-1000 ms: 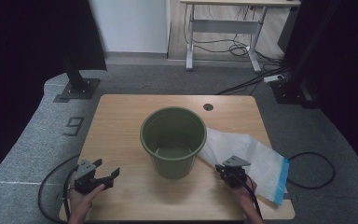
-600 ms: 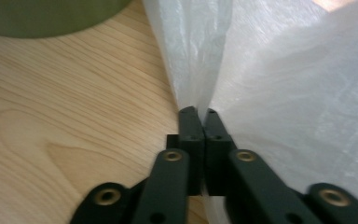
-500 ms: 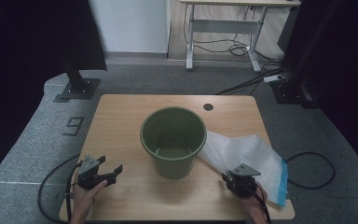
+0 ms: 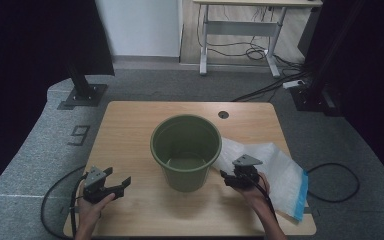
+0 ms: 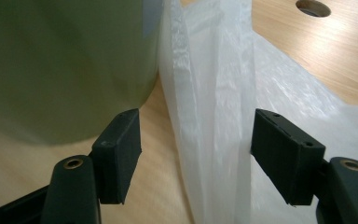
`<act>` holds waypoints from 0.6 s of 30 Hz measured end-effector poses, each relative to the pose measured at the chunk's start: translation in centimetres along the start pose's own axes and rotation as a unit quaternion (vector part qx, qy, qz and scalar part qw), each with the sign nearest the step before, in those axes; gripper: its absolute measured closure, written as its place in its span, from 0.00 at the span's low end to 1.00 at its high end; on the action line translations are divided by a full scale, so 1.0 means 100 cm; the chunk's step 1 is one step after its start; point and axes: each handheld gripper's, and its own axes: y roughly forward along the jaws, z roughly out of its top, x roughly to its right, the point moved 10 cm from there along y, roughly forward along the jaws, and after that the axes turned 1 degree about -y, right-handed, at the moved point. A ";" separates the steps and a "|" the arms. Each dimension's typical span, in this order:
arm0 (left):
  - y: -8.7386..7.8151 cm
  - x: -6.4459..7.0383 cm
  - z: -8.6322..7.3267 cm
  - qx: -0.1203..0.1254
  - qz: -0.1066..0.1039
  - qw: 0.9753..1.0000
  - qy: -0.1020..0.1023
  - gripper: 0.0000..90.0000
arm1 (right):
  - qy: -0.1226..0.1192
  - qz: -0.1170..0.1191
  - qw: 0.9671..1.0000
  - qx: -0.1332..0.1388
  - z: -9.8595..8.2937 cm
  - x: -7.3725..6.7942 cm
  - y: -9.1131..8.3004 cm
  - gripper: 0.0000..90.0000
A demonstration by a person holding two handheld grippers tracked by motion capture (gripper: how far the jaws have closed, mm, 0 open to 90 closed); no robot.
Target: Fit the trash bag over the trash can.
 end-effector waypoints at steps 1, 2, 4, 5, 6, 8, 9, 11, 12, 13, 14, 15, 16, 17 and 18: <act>0.000 0.000 0.000 0.000 0.000 1.000 0.001 0.17 | 0.002 -0.002 1.000 -0.001 0.001 0.000 0.006 0.36; 0.000 0.001 0.000 -0.001 0.000 1.000 0.002 0.17 | 0.008 -0.001 1.000 -0.002 0.001 0.001 0.011 0.36; 0.000 0.000 -0.001 -0.001 0.001 1.000 0.002 0.17 | 0.017 -0.004 1.000 -0.003 0.000 0.002 0.020 0.36; 0.000 0.000 -0.001 -0.001 0.002 1.000 0.001 0.17 | 0.016 -0.011 1.000 -0.007 -0.002 0.003 0.025 0.36; -0.001 -0.001 -0.002 -0.002 0.003 1.000 0.001 0.17 | 0.015 -0.017 1.000 -0.011 -0.005 0.004 0.029 0.36; -0.001 -0.002 -0.003 -0.003 0.006 1.000 0.001 0.17 | 0.014 -0.021 0.999 -0.020 -0.011 0.004 0.035 0.36; -0.001 -0.002 -0.003 -0.003 0.006 1.000 0.001 0.17 | 0.012 -0.025 0.999 -0.027 -0.014 0.005 0.038 0.36; -0.002 -0.002 -0.003 -0.003 0.006 1.000 0.000 0.17 | 0.009 -0.030 0.999 -0.033 -0.016 0.005 0.040 0.38; -0.002 -0.002 -0.002 -0.001 0.006 1.000 0.000 0.17 | 0.007 -0.033 0.999 -0.034 -0.018 0.006 0.041 0.43; -0.003 -0.002 -0.002 0.000 0.006 1.000 -0.001 0.17 | 0.009 -0.032 0.999 -0.030 -0.018 0.006 0.041 0.48; -0.004 -0.002 -0.001 0.001 0.007 1.000 -0.001 0.17 | 0.011 -0.031 0.999 -0.031 -0.020 0.007 0.041 0.57; -0.004 -0.002 -0.001 0.001 0.007 1.000 -0.001 0.17 | 0.010 -0.033 0.999 -0.032 -0.021 0.008 0.041 0.62; -0.004 -0.002 -0.001 0.001 0.007 1.000 -0.001 0.17 | 0.010 -0.033 0.999 -0.032 -0.021 0.008 0.041 0.62; -0.004 -0.003 -0.002 0.001 0.007 1.000 -0.001 0.17 | 0.012 -0.030 0.999 -0.030 -0.022 0.009 0.041 0.69; -0.004 -0.002 -0.002 0.000 0.007 1.000 -0.001 0.17 | 0.018 -0.027 0.999 -0.027 -0.022 0.010 0.041 0.76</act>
